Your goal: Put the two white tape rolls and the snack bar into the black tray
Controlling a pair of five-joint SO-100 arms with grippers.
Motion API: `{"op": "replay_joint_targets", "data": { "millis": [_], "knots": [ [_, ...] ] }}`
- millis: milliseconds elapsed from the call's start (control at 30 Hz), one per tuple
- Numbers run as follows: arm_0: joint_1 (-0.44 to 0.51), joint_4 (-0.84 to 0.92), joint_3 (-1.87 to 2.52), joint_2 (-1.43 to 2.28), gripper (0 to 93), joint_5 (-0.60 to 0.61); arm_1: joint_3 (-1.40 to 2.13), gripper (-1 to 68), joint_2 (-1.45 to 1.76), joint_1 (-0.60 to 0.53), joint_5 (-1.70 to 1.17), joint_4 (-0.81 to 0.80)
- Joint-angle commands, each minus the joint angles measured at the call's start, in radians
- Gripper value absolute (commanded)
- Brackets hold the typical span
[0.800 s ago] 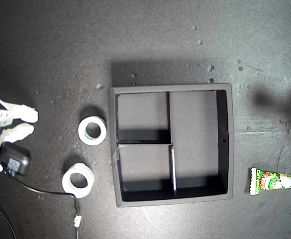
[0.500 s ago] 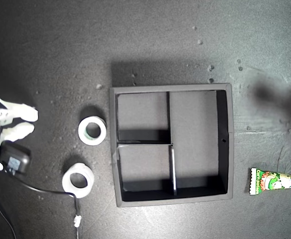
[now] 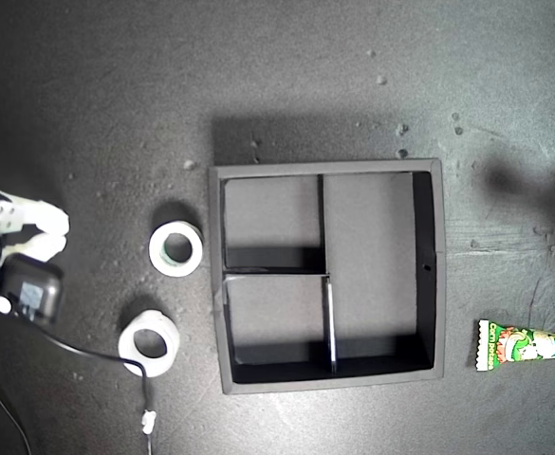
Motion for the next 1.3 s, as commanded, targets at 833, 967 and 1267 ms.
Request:
{"op": "replay_joint_targets", "data": {
  "millis": [833, 967, 1267],
  "knots": [
    [0.063, -0.390, -0.824, -0.842, 25.4, 0.426, -0.170, 12.5, -0.002, 0.103, -0.692, -0.773],
    [0.120, -0.402, -0.845, -0.991, 25.0, 0.402, -0.322, 13.8, -0.015, 0.043, -0.844, -0.816],
    [0.190, -0.538, -0.808, -1.197, 23.2, 0.393, -0.666, 16.5, -0.357, -0.129, -0.989, -0.894]
  ]
}}
